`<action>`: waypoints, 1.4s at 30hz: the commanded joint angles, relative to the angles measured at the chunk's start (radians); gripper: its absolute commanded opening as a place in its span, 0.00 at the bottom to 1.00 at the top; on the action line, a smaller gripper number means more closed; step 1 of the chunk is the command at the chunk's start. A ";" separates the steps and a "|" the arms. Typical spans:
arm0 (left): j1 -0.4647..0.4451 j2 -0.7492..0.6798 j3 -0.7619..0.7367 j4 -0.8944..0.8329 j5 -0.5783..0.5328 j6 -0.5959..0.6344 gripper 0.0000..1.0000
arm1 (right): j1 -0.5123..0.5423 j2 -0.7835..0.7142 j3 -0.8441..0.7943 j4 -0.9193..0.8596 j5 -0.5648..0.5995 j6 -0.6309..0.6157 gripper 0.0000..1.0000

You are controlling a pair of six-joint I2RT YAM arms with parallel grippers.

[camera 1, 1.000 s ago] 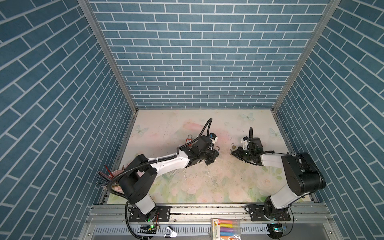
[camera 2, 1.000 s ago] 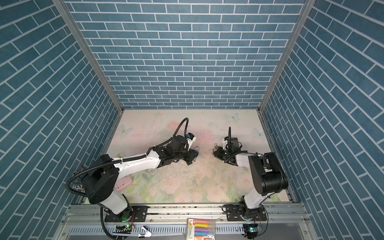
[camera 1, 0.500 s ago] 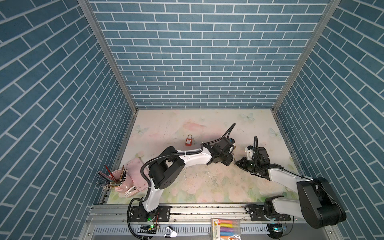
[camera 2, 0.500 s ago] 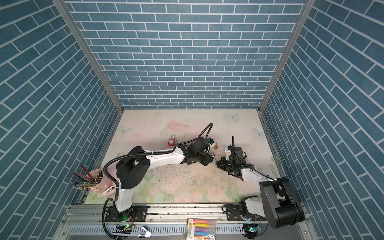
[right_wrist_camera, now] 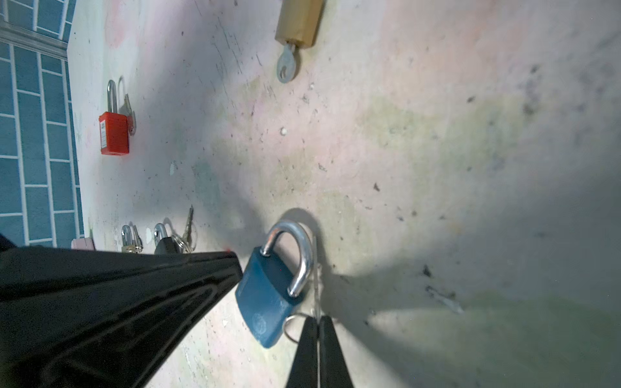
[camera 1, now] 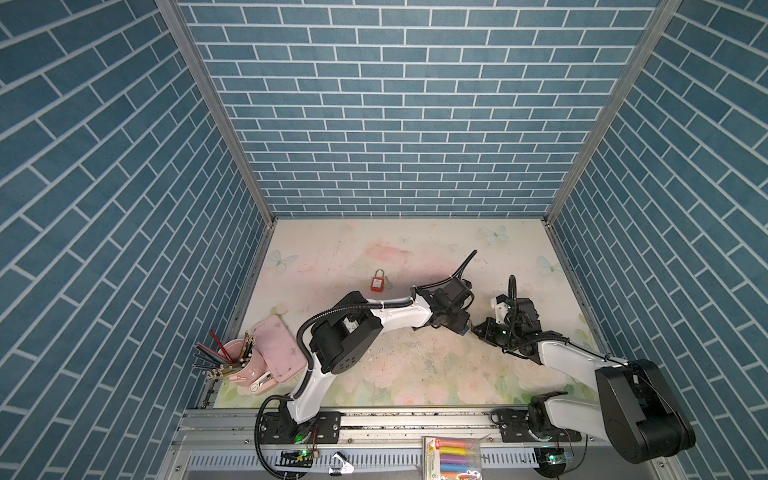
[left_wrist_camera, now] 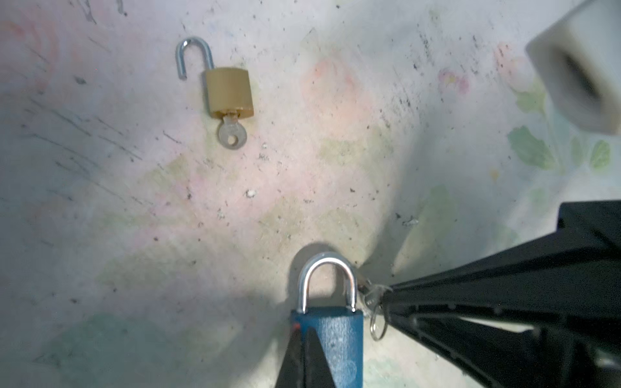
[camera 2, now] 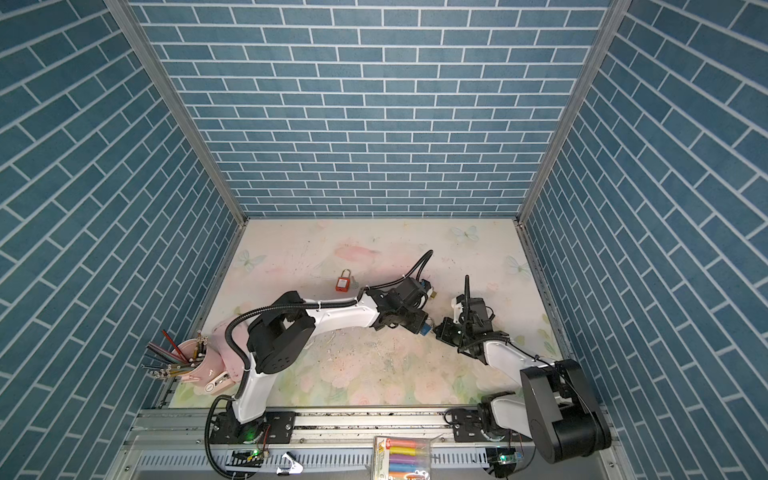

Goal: Lock with the key

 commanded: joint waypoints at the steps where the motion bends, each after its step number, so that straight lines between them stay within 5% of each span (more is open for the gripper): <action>1: 0.001 0.048 0.030 -0.019 -0.013 -0.008 0.06 | 0.004 -0.007 -0.016 0.006 -0.012 -0.023 0.00; 15: 0.059 -0.066 -0.026 0.070 -0.081 -0.023 0.25 | 0.004 -0.016 -0.021 -0.020 -0.028 -0.013 0.00; 31: 0.206 -0.498 -0.323 0.441 -0.286 0.126 0.54 | 0.002 -0.093 0.172 -0.211 0.106 -0.051 0.25; 36: 0.235 -0.638 -0.460 0.580 -0.277 0.195 0.68 | 0.003 -0.006 0.269 -0.190 0.150 -0.098 0.38; 38: 0.253 -0.691 -0.529 0.639 -0.230 0.215 0.86 | 0.001 0.058 0.320 -0.174 0.165 -0.135 0.45; 42: 0.270 -0.772 -0.608 0.639 -0.210 0.225 0.86 | -0.002 0.221 0.456 -0.195 0.197 -0.176 0.55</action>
